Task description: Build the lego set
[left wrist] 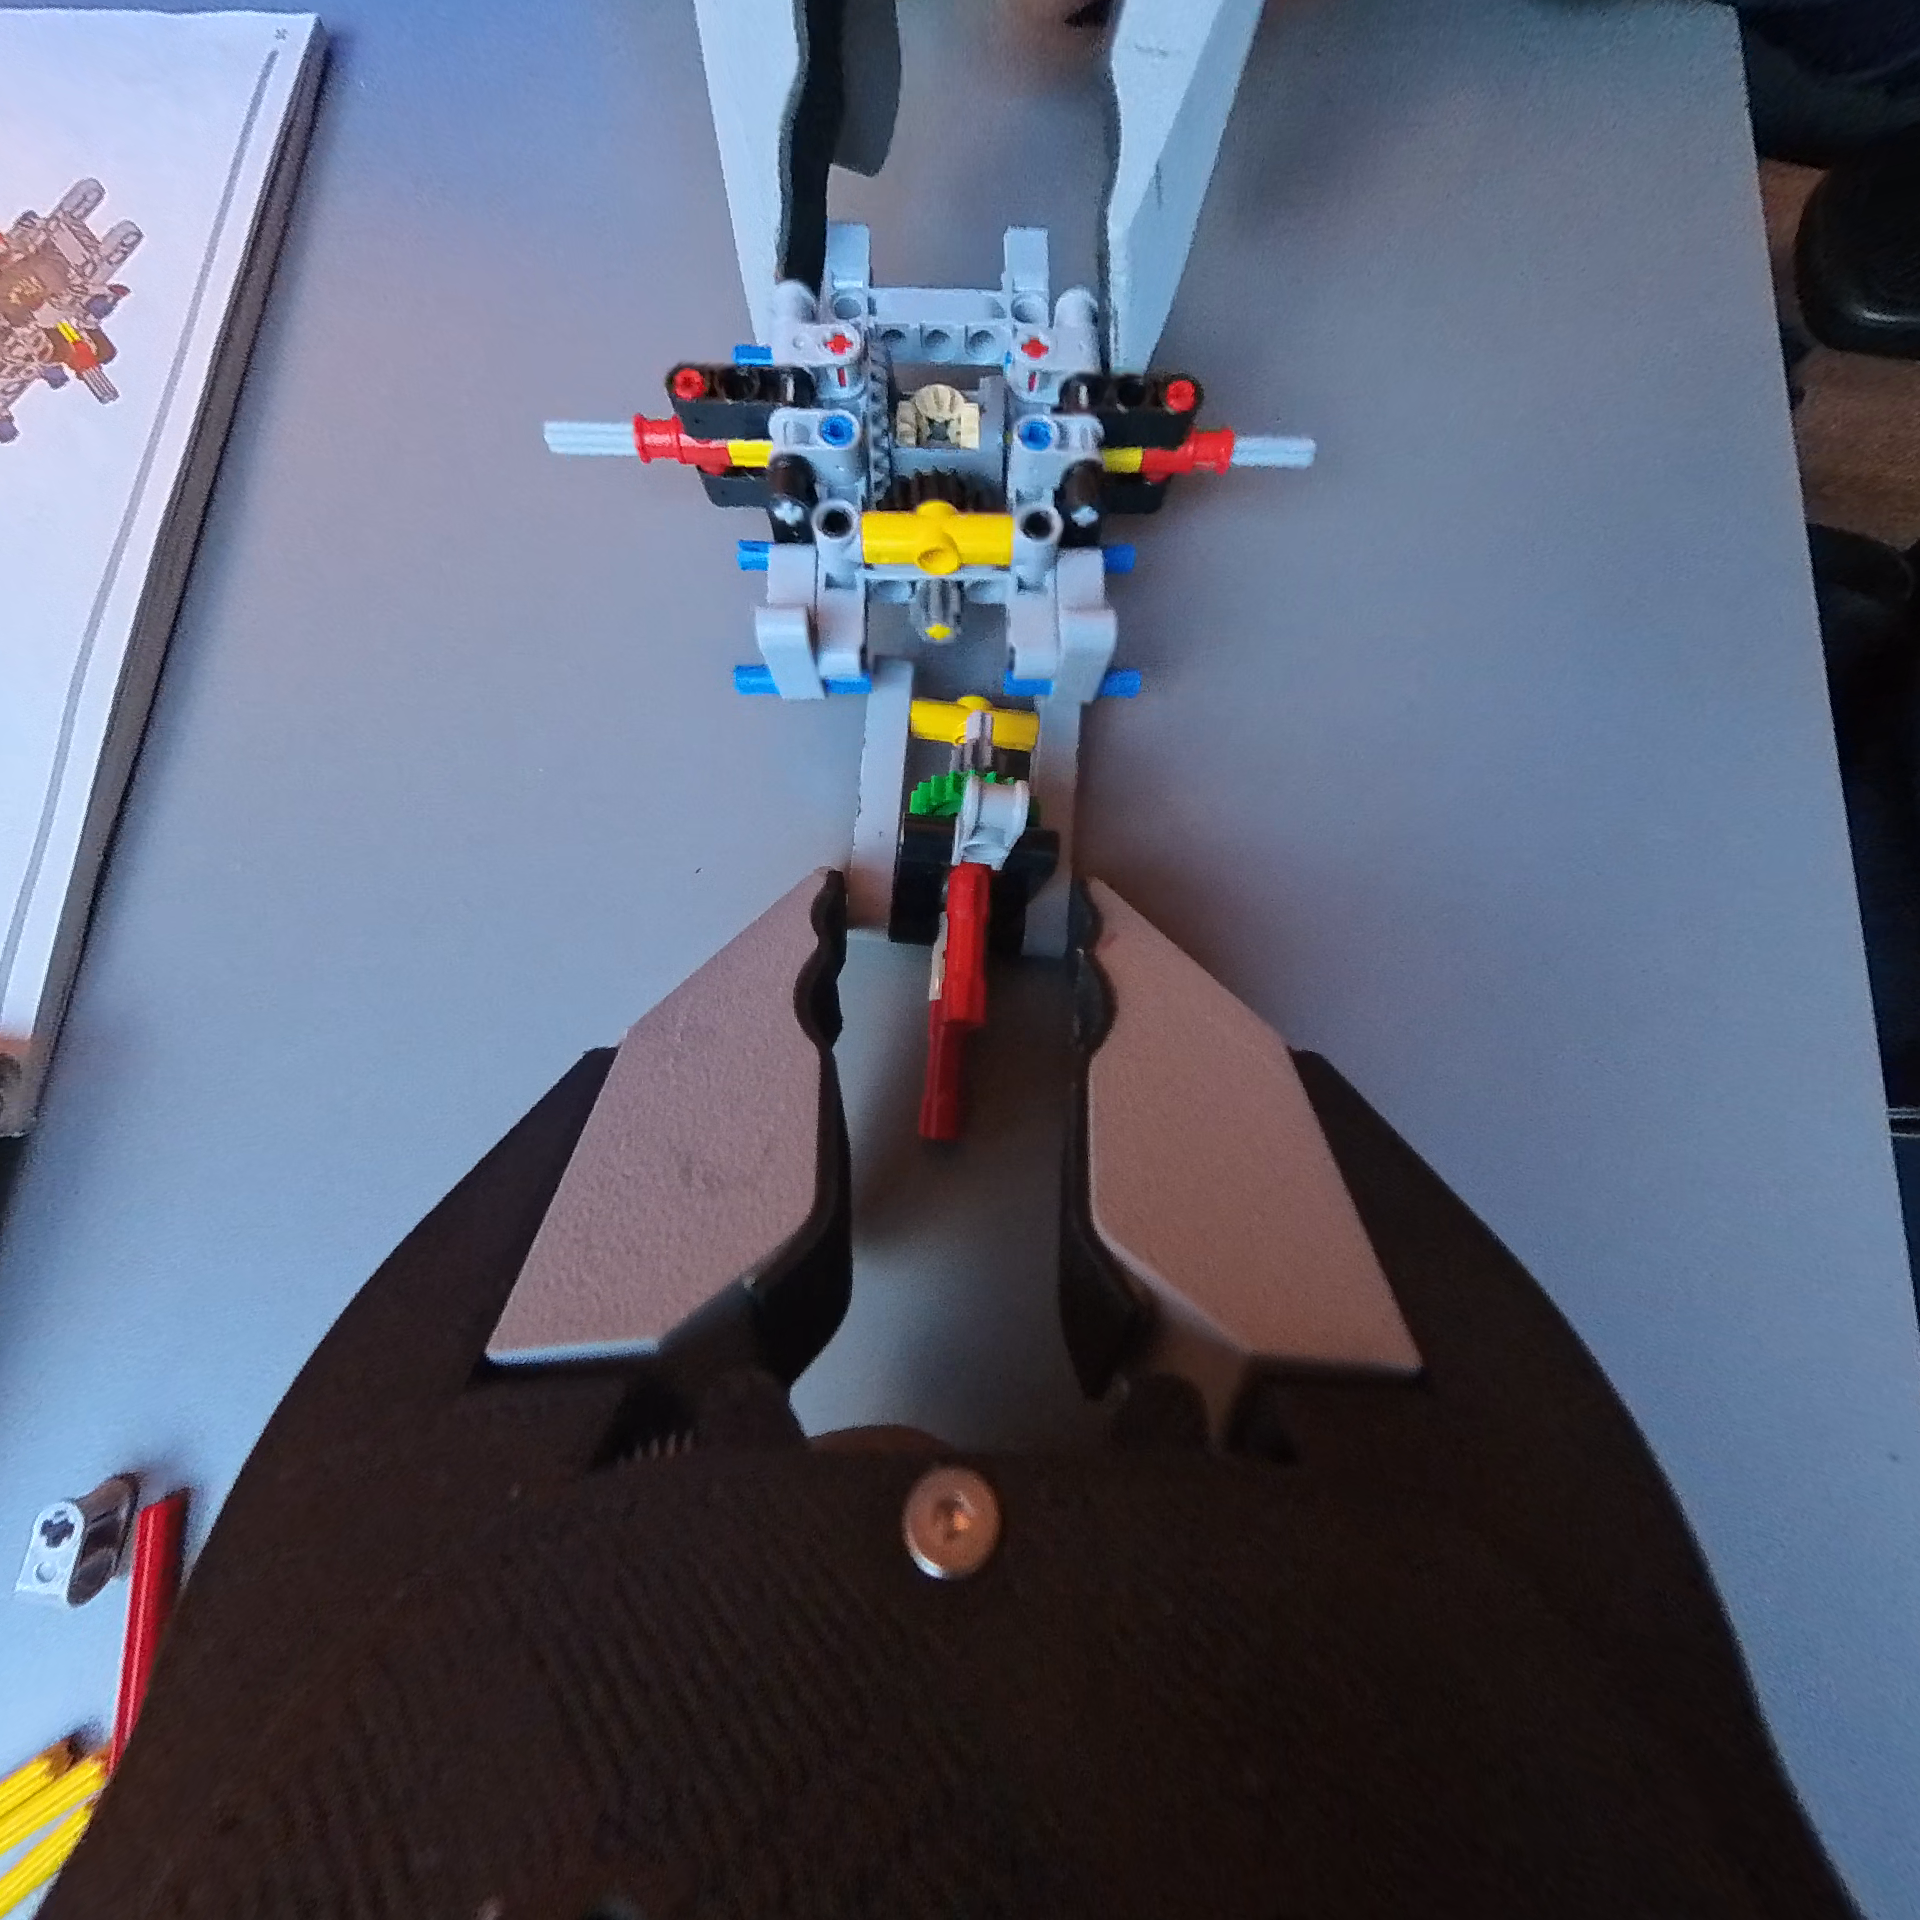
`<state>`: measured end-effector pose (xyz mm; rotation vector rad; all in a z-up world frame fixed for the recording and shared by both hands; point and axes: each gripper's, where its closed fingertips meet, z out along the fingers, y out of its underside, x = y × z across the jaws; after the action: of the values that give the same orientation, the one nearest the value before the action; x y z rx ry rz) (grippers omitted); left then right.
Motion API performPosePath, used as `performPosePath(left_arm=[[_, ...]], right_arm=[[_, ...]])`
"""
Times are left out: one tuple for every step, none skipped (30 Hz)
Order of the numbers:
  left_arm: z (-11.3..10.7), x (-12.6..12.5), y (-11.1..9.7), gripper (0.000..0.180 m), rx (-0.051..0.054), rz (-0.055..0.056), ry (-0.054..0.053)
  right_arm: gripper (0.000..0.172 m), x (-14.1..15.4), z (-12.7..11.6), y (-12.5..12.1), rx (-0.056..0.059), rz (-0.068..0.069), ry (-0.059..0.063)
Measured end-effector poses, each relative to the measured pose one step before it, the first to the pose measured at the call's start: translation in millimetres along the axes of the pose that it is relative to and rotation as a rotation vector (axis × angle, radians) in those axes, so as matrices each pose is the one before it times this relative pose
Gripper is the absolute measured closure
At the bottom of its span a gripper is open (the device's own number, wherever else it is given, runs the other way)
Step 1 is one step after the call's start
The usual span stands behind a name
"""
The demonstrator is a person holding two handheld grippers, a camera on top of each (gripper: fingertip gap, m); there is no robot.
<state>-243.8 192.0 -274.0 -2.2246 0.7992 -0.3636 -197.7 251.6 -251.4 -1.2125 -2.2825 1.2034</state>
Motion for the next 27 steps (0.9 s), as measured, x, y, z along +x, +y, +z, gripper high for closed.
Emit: performPosePath(left_arm=[[0.37, -0.06, -0.37, 0.141, 0.0002, -0.0014, -0.0009], [0.49, -0.19, -0.34, 0.141, 0.0001, -0.0016, -0.0015], [0.41, -0.18, -0.39, 0.141, 0.0000, -0.0012, -0.0023], [0.47, -0.18, -0.45, 0.141, 0.0001, -0.0017, -0.0021], [0.54, -0.03, -0.38, 0.141, 0.0001, -0.0028, -0.0015], [0.46, -0.25, -0.48, 0.141, 0.0005, -0.0047, -0.0026], [0.50, -0.10, -0.67, 0.141, 0.0006, -0.0057, -0.0022], [0.41, -0.09, -0.39, 0.141, -0.0001, -0.0035, -0.0018], [0.44, -0.03, -0.24, 0.141, -0.0004, -0.0014, -0.0023], [0.42, -0.14, -0.41, 0.141, 0.0002, -0.0016, -0.0023], [0.51, -0.14, -0.53, 0.141, 0.0005, -0.0041, -0.0021], [0.51, -0.12, -0.53, 0.141, 0.0005, -0.0042, -0.0020], [0.53, -0.11, -0.37, 0.141, 0.0001, -0.0009, -0.0023], [0.44, -0.03, -0.26, 0.141, -0.0002, 0.0014, -0.0020], [0.38, 0.05, -0.20, 0.141, -0.0003, 0.0009, -0.0011], [0.00, 0.33, -0.12, 0.141, -0.0003, 0.0014, 0.0019], [-0.10, 1.50, 0.12, 0.141, -0.0001, 0.0042, 0.0094], [-0.50, 2.04, 0.37, 0.138, -0.0004, 0.0045, 0.0137], [-0.84, 2.05, 0.48, 0.135, -0.0013, 0.0017, 0.0140], [-0.98, 1.44, 0.89, 0.132, -0.0049, 0.0027, 0.0100], [-1.55, -0.61, 1.38, 0.129, -0.0101, 0.0048, -0.0027], [-2.21, -2.13, 1.21, 0.126, -0.0104, 0.0100, -0.0120], [-3.51, -2.61, -0.02, 0.127, -0.0024, 0.0125, -0.0161], [-4.33, -1.89, -1.40, 0.129, 0.0070, 0.0112, -0.0116], [-4.78, -0.30, -2.35, 0.136, 0.0126, 0.0092, 0.0000], [-4.56, 1.21, -3.24, 0.148, 0.0170, 0.0071, 0.0103], [-3.53, 1.58, -3.86, 0.159, 0.0204, 0.0015, 0.0135]], right_arm=[[0.115, -1.39, 1.86, -0.66, -0.0054, -0.0083, 0.0010], [0.115, -0.16, 1.94, -0.46, -0.0067, -0.0065, 0.0081], [0.115, 1.09, 1.96, -0.49, -0.0078, -0.0045, 0.0152], [0.115, 0.79, 1.71, -0.76, -0.0061, -0.0036, 0.0126], [0.115, -0.80, 1.22, -1.07, -0.0023, -0.0041, 0.0016], [0.115, -1.47, 0.75, -0.78, -0.0024, -0.0060, -0.0022], [0.115, -1.63, 0.85, -0.33, -0.0044, -0.0050, -0.0035], [0.115, -0.18, 0.65, 0.15, -0.0042, -0.0028, 0.0043], [0.115, 0.00, 0.17, 0.23, -0.0039, -0.0035, 0.0034], [0.115, 0.20, -0.22, -0.02, -0.0003, -0.0019, 0.0030], [0.115, 0.16, -0.45, -0.51, 0.0029, 0.0010, 0.0015], [0.115, 0.30, -0.15, -0.29, 0.0016, 0.0021, 0.0005], [0.115, 0.17, 0.01, 0.74, -0.0030, 0.0006, -0.0002], [0.115, -0.09, 0.01, 1.02, -0.0031, -0.0002, -0.0017], [0.115, -0.16, -0.26, 0.79, -0.0008, 0.0007, -0.0030], [0.115, -0.27, -0.42, 0.49, 0.0010, 0.0023, -0.0047], [0.115, -0.13, -0.59, 0.57, 0.0014, 0.0039, -0.0052], [0.115, 0.26, -0.55, 0.61, 0.0005, 0.0033, -0.0025], [0.115, 0.26, -0.48, 0.73, 0.0002, 0.0016, -0.0008], [0.115, 0.24, -0.20, 0.75, -0.0013, 0.0018, -0.0006], [0.115, -0.15, 0.00, 0.57, -0.0008, 0.0015, -0.0018], [0.115, -0.19, 0.07, 0.54, -0.0011, 0.0006, -0.0014], [0.115, -0.24, 0.11, 0.32, -0.0017, -0.0005, -0.0009], [0.115, -0.31, 0.04, -0.07, -0.0006, -0.0018, -0.0003], [0.115, -0.34, -0.06, -0.07, 0.0004, -0.0021, -0.0004], [0.115, -0.22, -0.05, -0.09, 0.0004, -0.0012, -0.0001], [0.115, -0.05, 0.02, -0.02, 0.0003, -0.0007, 0.0003]])
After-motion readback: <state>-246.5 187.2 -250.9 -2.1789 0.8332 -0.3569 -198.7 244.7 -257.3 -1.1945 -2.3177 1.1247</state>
